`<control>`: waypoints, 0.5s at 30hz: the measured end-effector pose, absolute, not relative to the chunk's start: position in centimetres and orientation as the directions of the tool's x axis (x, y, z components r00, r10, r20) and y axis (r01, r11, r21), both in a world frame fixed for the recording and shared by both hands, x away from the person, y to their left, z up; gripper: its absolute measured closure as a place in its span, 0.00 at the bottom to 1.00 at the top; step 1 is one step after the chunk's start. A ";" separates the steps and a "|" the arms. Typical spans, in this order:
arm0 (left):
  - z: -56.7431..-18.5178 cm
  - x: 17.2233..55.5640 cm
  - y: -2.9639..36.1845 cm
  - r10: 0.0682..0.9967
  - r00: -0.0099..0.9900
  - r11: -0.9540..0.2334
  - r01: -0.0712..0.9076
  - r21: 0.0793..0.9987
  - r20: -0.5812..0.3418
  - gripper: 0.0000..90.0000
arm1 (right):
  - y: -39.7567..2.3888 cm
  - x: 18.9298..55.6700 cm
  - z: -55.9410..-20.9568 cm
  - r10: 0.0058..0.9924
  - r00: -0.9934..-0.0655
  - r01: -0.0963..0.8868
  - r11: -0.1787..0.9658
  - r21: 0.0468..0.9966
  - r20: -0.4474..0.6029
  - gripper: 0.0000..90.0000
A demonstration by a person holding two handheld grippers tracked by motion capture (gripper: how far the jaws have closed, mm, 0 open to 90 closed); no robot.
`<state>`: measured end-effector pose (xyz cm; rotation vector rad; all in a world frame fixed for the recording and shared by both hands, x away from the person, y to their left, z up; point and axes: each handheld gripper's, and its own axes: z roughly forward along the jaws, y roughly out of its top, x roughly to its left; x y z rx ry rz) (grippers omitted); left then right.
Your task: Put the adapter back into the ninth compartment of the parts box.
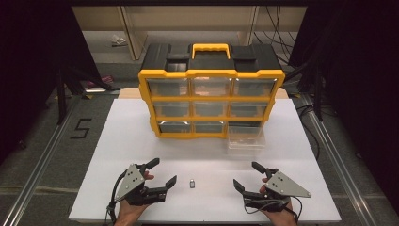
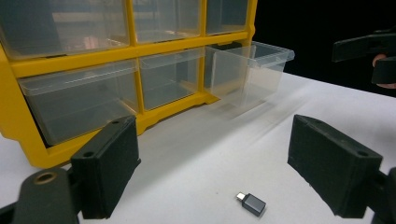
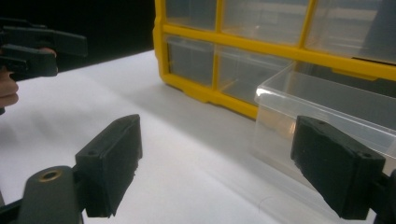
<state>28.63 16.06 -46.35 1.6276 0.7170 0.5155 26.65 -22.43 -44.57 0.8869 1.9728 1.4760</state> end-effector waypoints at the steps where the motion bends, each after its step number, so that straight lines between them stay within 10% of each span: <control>1: -46.3 28.6 16.1 0.702 0.710 -0.086 0.167 0.982 -0.059 0.18 | -22.4 26.7 -44.5 0.759 -0.651 0.200 0.204 0.958 -0.026 0.19; 15: -46.4 28.7 16.1 0.703 0.709 -0.088 0.165 0.982 -0.056 0.18 | -19.8 27.4 -43.9 0.732 -0.680 0.294 0.336 0.895 -0.051 0.21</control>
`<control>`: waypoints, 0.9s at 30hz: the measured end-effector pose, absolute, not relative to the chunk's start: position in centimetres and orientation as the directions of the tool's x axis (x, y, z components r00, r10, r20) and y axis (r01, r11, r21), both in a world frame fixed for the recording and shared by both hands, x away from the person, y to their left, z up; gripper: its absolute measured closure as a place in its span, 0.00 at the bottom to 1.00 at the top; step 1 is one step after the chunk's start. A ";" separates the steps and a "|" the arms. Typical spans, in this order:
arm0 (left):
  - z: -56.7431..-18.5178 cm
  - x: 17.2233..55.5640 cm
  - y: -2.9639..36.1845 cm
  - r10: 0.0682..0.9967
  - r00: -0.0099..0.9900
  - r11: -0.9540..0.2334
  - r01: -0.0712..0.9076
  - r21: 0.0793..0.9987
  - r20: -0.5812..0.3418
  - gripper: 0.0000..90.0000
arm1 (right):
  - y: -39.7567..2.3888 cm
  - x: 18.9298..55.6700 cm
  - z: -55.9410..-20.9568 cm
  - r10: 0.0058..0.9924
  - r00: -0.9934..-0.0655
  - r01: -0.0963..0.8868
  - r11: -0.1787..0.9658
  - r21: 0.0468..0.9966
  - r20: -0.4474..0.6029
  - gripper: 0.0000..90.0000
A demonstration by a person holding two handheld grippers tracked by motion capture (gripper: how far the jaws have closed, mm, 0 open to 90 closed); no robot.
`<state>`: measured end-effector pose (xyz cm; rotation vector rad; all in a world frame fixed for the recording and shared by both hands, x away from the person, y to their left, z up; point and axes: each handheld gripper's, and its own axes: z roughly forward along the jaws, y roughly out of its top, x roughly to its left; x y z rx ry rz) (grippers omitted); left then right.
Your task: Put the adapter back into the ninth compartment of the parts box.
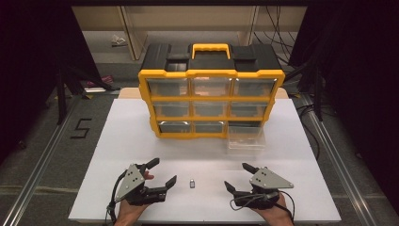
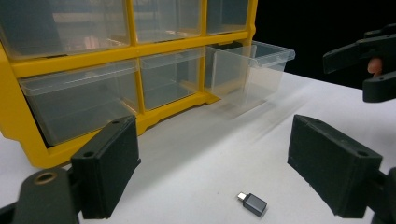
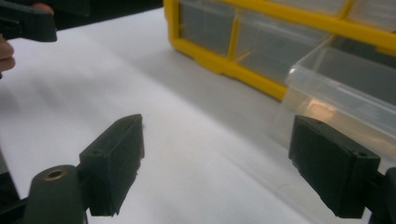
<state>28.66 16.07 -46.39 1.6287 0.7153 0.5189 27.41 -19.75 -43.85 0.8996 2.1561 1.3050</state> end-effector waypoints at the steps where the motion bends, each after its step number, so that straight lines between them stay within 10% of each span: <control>1: -46.4 28.6 16.1 0.702 0.710 -0.089 0.164 0.982 -0.055 0.18 | -19.2 27.6 -43.8 0.722 -0.690 0.314 0.358 0.879 -0.047 0.21; 27: -46.3 28.6 16.1 0.699 0.713 -0.089 0.163 0.983 -0.055 0.18 | -14.1 30.1 -43.7 0.666 -0.743 0.377 0.498 0.781 -0.066 0.22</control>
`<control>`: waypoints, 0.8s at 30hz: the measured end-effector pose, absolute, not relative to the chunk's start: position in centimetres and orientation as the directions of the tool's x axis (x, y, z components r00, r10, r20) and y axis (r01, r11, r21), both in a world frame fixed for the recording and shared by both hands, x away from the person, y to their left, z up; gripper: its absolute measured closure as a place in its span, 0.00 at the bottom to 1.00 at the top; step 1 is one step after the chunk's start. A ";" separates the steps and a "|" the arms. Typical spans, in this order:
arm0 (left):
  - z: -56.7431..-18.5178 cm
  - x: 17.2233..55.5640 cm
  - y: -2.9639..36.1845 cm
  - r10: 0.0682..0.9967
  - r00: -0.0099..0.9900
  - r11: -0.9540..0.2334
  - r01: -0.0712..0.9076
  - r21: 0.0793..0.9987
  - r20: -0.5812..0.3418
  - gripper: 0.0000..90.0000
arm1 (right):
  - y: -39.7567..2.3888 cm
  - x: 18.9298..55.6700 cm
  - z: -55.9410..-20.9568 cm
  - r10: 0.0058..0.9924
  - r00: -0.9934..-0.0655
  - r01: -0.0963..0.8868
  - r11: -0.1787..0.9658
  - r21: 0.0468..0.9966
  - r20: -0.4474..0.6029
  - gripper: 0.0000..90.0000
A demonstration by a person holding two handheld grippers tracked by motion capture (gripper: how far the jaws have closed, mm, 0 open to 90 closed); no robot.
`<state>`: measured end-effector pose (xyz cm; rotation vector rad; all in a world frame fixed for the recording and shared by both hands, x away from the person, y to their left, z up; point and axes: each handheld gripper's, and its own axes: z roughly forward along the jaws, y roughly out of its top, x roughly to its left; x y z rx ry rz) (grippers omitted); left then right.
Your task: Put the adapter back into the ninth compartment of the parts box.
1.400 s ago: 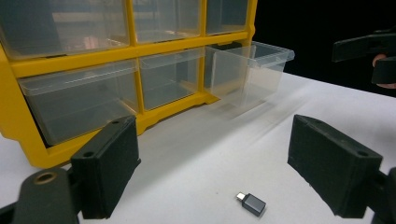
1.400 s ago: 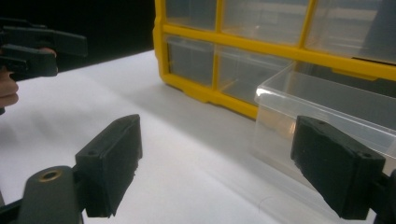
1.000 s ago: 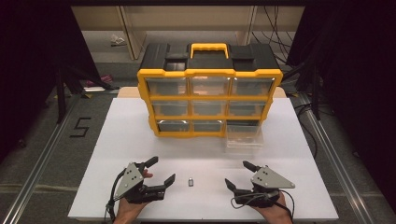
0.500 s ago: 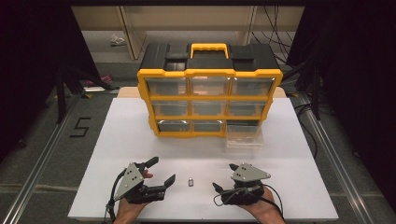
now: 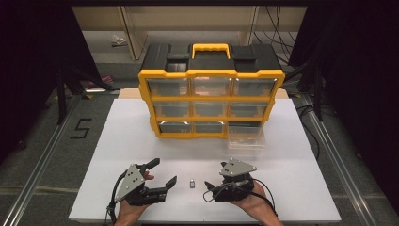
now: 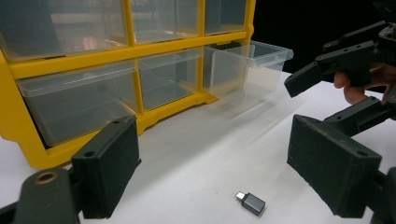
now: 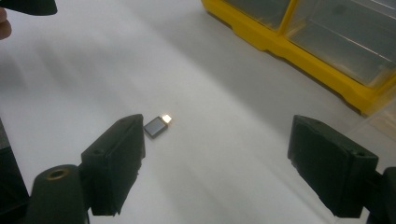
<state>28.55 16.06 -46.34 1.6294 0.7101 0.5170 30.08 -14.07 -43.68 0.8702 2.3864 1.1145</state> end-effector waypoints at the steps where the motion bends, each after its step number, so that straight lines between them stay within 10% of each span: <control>1: -46.3 28.5 16.1 0.700 0.712 -0.088 0.162 0.983 -0.055 0.18 | -13.9 30.2 -43.7 0.663 -0.746 0.377 0.501 0.779 -0.064 0.22; 24: -46.3 28.4 16.1 0.700 0.712 -0.085 0.158 0.984 -0.053 0.18 | -11.4 31.5 -43.4 0.628 -0.776 0.405 0.566 0.718 -0.058 0.23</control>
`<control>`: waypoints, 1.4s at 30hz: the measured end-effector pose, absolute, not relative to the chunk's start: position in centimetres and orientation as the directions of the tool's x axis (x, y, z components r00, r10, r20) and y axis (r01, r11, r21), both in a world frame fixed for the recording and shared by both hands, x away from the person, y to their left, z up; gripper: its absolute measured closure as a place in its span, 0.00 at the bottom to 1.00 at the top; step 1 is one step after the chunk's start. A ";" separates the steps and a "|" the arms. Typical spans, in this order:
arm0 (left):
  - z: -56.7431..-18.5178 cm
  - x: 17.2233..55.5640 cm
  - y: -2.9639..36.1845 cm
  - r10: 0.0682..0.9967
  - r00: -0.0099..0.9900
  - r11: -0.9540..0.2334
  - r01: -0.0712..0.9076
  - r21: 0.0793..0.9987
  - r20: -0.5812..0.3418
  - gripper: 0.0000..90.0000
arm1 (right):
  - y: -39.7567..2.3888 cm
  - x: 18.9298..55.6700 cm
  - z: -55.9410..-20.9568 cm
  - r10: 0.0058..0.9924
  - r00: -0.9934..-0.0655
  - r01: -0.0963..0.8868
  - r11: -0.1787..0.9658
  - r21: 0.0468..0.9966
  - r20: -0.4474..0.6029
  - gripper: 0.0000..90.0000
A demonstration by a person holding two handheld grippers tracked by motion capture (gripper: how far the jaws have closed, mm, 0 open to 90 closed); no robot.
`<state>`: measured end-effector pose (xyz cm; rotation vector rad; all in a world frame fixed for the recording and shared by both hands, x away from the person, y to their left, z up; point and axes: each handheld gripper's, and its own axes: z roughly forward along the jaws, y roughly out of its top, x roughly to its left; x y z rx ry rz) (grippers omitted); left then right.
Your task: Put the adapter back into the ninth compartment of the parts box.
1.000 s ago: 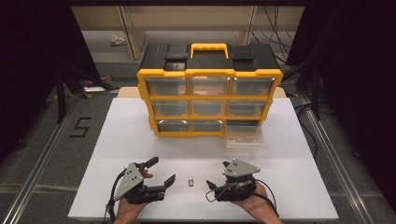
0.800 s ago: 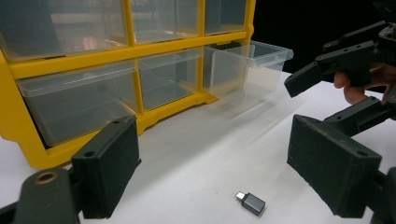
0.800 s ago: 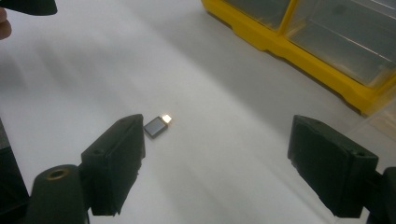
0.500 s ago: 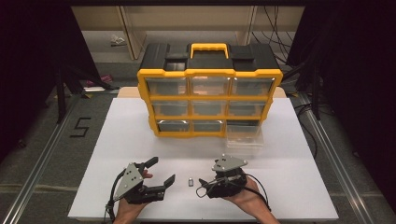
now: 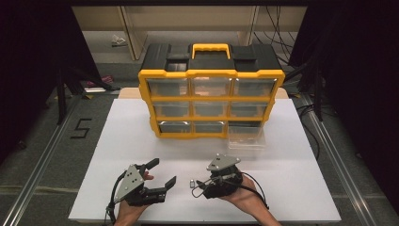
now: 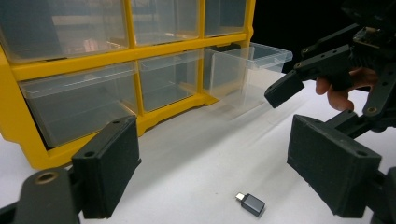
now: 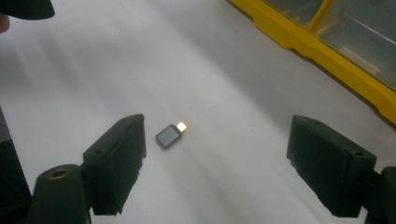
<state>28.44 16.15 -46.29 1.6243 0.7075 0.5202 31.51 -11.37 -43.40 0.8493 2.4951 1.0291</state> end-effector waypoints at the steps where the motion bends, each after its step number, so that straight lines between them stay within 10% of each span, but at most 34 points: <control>1: -46.3 28.4 16.1 0.700 0.712 -0.085 0.157 0.984 -0.053 0.18 | -11.4 31.5 -43.4 0.628 -0.776 0.405 0.566 0.718 -0.058 0.23; 42: -46.2 28.3 16.3 0.713 0.700 -0.082 0.138 0.987 -0.039 0.19 | -6.5 34.0 -47.8 0.599 -0.796 0.432 0.662 0.612 -0.085 0.31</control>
